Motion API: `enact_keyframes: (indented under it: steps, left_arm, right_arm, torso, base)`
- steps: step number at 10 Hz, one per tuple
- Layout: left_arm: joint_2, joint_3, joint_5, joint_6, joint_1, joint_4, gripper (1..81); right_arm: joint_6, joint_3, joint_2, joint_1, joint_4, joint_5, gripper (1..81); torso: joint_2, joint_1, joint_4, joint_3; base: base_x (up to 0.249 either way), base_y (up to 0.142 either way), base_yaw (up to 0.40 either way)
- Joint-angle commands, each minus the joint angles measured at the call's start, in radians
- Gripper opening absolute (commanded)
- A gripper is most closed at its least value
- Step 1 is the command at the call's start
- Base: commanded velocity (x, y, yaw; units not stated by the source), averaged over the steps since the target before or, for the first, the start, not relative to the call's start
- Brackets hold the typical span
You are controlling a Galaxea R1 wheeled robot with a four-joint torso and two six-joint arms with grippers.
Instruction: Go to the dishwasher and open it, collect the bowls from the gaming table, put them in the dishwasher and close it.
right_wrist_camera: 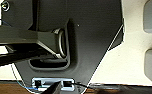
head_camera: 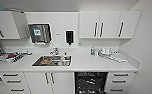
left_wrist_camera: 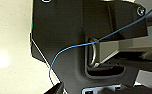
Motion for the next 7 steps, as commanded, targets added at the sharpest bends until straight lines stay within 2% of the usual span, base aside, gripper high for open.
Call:
enact_keyframes:
  steps: [1, 3, 7]
  left_arm:
    - [-0.004, -0.013, 0.040, 0.048, -0.047, -0.068, 81.1]
    - [0.005, -0.020, 0.040, 0.056, -0.055, -0.067, 81.1]
    - [0.050, -0.054, 0.042, 0.053, -0.076, -0.067, 81.1]
  right_arm:
    - [-0.026, 0.087, -0.054, 0.081, -0.049, -0.059, 81.1]
    - [-0.032, 0.058, -0.032, 0.083, -0.086, -0.064, 81.1]
    - [-0.029, 0.025, -0.003, 0.099, -0.084, -0.061, 81.1]
  torso:
    - [0.000, 0.000, 0.000, 0.000]
    - [0.000, 0.000, 0.000, 0.000]
    - [0.000, 0.000, 0.000, 0.000]
  base:
    - [0.000, 0.000, 0.000]
    - [0.000, 0.000, 0.000]
    - [0.000, 0.000, 0.000]
